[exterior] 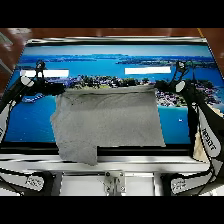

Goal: Fold the shirts.

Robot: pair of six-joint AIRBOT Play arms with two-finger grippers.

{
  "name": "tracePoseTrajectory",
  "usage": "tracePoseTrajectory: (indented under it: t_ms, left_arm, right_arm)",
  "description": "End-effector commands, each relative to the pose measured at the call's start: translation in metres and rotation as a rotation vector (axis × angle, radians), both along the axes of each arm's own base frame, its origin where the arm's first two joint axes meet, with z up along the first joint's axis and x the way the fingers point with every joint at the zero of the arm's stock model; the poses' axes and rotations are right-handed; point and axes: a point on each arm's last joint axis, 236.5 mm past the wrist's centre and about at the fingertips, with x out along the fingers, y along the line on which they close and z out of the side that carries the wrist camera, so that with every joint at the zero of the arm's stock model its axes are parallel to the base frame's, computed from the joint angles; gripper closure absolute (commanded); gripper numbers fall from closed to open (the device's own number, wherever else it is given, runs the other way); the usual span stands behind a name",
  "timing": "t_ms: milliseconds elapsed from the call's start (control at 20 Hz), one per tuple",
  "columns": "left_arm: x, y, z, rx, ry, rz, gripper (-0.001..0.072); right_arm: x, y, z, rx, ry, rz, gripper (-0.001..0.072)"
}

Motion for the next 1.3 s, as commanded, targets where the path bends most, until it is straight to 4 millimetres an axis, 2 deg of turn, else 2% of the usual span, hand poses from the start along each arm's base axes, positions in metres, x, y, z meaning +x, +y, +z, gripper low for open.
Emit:
tracePoseTrajectory:
  t_ms: [0, 50, 150, 500, 550, 600, 650, 700, 750, 850, 950, 1100, 1200, 1250]
  left_arm:
    - [-0.057, 0.002, -0.022, 0.058, 0.258, -0.092, 0.0665]
    - [-0.069, 0.003, -0.029, 0.076, 0.315, -0.102, 0.0665]
    - [-0.084, 0.009, -0.039, 0.105, 0.394, -0.091, 0.0665]
    - [-0.085, 0.009, -0.043, 0.101, 0.424, -0.037, 0.0663]
    - [-0.086, 0.007, -0.043, 0.102, 0.424, -0.041, 0.0650]
    - [-0.086, 0.004, -0.043, 0.100, 0.423, -0.046, 0.0570]
    - [-0.086, 0.002, -0.043, 0.099, 0.424, -0.050, 0.0364]
    - [-0.089, 0.000, -0.042, 0.098, 0.434, -0.056, 0.0169]
    - [-0.094, 0.004, -0.040, 0.104, 0.457, -0.062, 0.0123]
    - [-0.107, 0.012, -0.026, 0.089, 0.504, -0.045, 0.0123]
    - [-0.123, 0.029, -0.001, 0.074, 0.529, -0.022, 0.0123]
    - [-0.166, 0.053, 0.036, 0.049, 0.577, 0.003, 0.0110]
    - [-0.206, 0.061, 0.036, 0.023, 0.616, 0.049, 0.0031]
    - [-0.233, 0.059, 0.026, 0.007, 0.649, 0.063, 0.0011]
  right_arm:
    - [-0.052, 0.011, -0.028, 0.043, 0.249, 0.061, 0.0649]
    - [-0.061, 0.011, -0.034, 0.043, 0.290, 0.066, 0.0648]
    - [-0.065, 0.011, -0.038, 0.048, 0.317, 0.052, 0.0649]
    - [-0.070, 0.003, -0.051, 0.048, 0.359, -0.016, 0.0648]
    - [-0.070, 0.004, -0.054, 0.053, 0.368, -0.019, 0.0648]
    - [-0.071, 0.006, -0.056, 0.062, 0.373, -0.022, 0.0645]
    - [-0.070, 0.009, -0.056, 0.084, 0.372, -0.029, 0.0557]
    - [-0.069, 0.011, -0.053, 0.092, 0.367, -0.031, 0.0321]
    - [-0.071, 0.010, -0.049, 0.091, 0.371, -0.024, 0.0114]
    - [-0.085, 0.000, -0.031, 0.056, 0.392, 0.015, 0.0092]
    - [-0.113, -0.030, -0.007, -0.039, 0.451, 0.039, 0.0092]
    - [-0.192, -0.095, 0.021, -0.195, 0.681, 0.041, 0.0093]
    - [-0.238, -0.110, 0.024, -0.111, 0.768, 0.034, 0.0093]
    - [-0.252, -0.109, 0.022, -0.034, 0.768, 0.012, 0.0093]
